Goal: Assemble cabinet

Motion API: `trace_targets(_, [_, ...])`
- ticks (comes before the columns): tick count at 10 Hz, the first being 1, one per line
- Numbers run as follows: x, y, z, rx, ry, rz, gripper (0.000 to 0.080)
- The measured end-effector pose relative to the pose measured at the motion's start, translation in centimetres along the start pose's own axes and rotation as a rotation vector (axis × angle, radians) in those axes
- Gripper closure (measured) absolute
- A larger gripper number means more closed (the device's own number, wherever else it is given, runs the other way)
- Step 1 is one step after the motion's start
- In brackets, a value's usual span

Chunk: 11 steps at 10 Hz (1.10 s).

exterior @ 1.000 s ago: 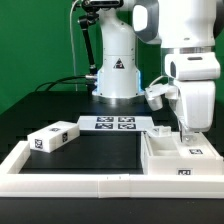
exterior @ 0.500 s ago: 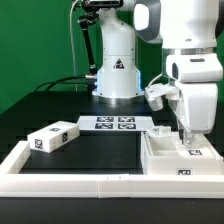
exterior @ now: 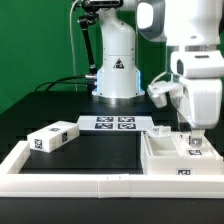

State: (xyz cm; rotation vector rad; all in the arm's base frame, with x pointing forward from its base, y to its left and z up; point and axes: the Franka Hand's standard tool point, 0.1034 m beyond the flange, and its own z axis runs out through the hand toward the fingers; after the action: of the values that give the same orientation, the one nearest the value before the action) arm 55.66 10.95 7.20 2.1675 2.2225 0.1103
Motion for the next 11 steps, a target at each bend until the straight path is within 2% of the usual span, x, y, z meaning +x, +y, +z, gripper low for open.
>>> trace_targets(2, [0.3,-2.8,-1.0,0.0,-0.006,-0.033,0.0003])
trace_targets(4, [-0.1,-6.0,-1.6,-0.015,-0.006,-0.052,0.0002])
trace_targets(6, [-0.9,-8.1,-0.7,0.005,-0.004,-0.057,0.0002])
trace_targets(9, [-1.0,-7.7,-0.7,-0.001,-0.003,-0.092,0.0002])
trace_targets(10, [-1.5,-7.3,-0.8,-0.023,0.004,-0.19,0.0002])
trace_targets(11, [-2.0,-7.4,-0.7,-0.031,0.006,-0.276,0.0002])
